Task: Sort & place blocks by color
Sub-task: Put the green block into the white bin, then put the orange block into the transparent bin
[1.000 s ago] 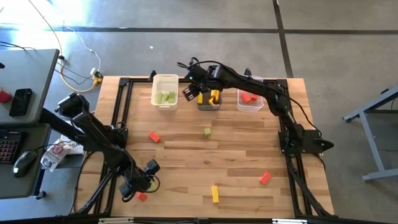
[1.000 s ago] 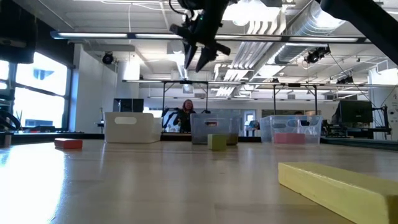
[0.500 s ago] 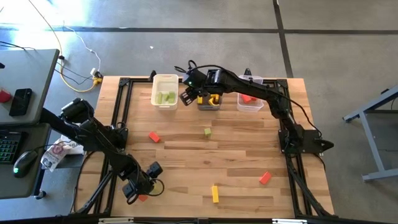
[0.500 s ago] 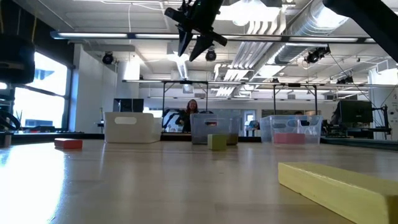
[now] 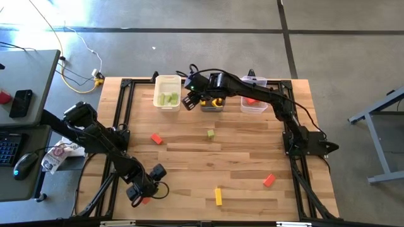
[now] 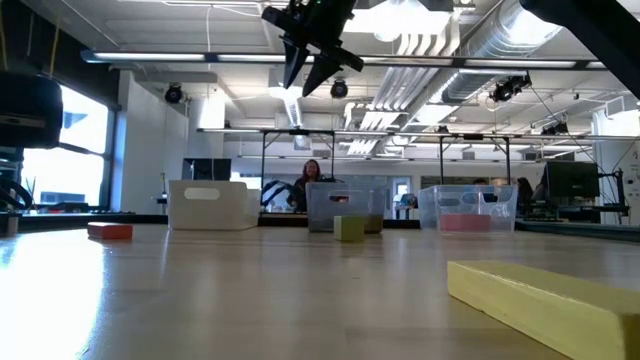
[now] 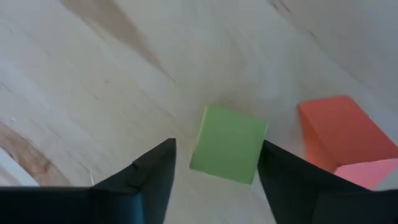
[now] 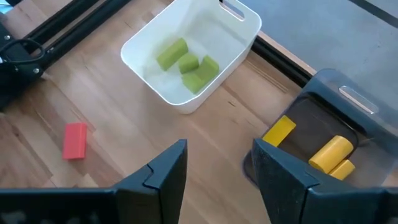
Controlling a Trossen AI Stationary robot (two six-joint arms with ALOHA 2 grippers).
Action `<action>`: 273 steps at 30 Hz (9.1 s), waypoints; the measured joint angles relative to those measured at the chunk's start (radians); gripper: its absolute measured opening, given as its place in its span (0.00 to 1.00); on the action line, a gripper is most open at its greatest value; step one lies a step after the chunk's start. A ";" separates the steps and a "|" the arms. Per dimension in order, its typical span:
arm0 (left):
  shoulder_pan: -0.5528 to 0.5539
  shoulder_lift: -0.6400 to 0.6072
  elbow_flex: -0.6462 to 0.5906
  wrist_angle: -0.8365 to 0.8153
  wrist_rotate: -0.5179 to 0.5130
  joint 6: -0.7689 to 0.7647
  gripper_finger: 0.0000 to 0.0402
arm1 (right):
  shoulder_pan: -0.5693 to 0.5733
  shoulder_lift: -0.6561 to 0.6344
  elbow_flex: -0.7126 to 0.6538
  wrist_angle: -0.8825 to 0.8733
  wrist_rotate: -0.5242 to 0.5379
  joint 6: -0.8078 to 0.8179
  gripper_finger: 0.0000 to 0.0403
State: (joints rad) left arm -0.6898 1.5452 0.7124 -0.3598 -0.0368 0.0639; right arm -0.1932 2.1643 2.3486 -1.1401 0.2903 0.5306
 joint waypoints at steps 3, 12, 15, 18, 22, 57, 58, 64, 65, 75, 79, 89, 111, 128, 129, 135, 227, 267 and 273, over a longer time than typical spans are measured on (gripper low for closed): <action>0.011 0.000 0.000 -0.011 0.009 -0.004 0.41 | 0.000 0.000 0.000 -0.004 -0.009 -0.005 0.42; 0.094 -0.002 0.000 -0.017 0.127 0.002 0.26 | 0.013 0.000 0.000 -0.034 -0.005 -0.098 0.42; 0.120 -0.010 0.000 -0.030 0.137 0.016 0.26 | 0.012 0.000 0.000 -0.060 -0.005 -0.105 0.42; 0.144 -0.028 0.000 -0.048 0.138 0.019 0.28 | 0.012 0.000 0.000 -0.090 -0.005 -0.106 0.42; 0.178 -0.061 0.000 -0.074 0.137 0.035 0.28 | 0.012 0.000 0.000 -0.129 -0.002 -0.113 0.42; 0.867 -0.464 0.000 -0.212 -0.111 0.237 0.27 | 0.156 0.000 -0.009 -0.431 0.233 -0.146 0.42; 0.894 -0.471 0.000 -0.201 -0.115 0.230 0.27 | 0.163 0.000 -0.009 -0.431 0.234 -0.146 0.42; 1.067 -0.487 0.000 -0.145 -0.150 0.200 0.27 | 0.205 0.000 -0.011 -0.431 0.283 -0.139 0.42; 1.096 -0.487 0.000 -0.133 -0.151 0.193 0.27 | 0.211 -0.001 -0.023 -0.429 0.296 -0.138 0.42; 1.331 -0.438 0.000 -0.066 -0.135 0.156 0.27 | 0.235 0.001 -0.252 -0.432 0.365 -0.102 0.42; 1.391 -0.408 0.000 -0.061 -0.103 0.150 0.27 | 0.235 0.000 -0.345 -0.431 0.360 -0.090 0.42; 1.487 -0.313 0.000 -0.031 -0.077 0.122 0.27 | 0.237 -0.039 -0.554 -0.432 0.401 -0.012 0.42; 1.522 -0.225 0.000 -0.034 -0.076 0.095 0.28 | 0.258 -0.297 -0.982 -0.240 0.291 0.173 0.42; 1.521 -0.225 0.000 -0.034 -0.076 0.077 0.28 | 0.403 -0.348 -1.069 -0.207 0.164 0.469 0.42; 1.521 -0.225 0.000 -0.034 -0.078 0.077 0.28 | 0.411 -0.348 -1.069 -0.205 0.163 0.488 0.42; 1.521 -0.225 0.000 -0.033 -0.080 0.077 0.28 | 0.437 -0.348 -1.069 -0.201 0.148 0.565 0.42; 1.087 -0.314 0.142 -0.219 0.051 -0.087 0.50 | 1.035 -0.347 -1.109 -0.112 -0.370 -0.087 0.42; 1.087 -0.314 0.142 -0.218 0.051 -0.091 0.50 | 1.037 -0.347 -1.316 0.147 -0.381 0.174 0.22; 1.087 -0.314 0.142 -0.219 0.051 -0.052 0.50 | 1.023 -0.347 -1.315 0.147 -0.355 0.414 0.22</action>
State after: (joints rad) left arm 0.3973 1.2309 0.8541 -0.5785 0.0143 0.0117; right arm 0.8296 1.8175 1.0338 -0.9934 -0.0646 0.9445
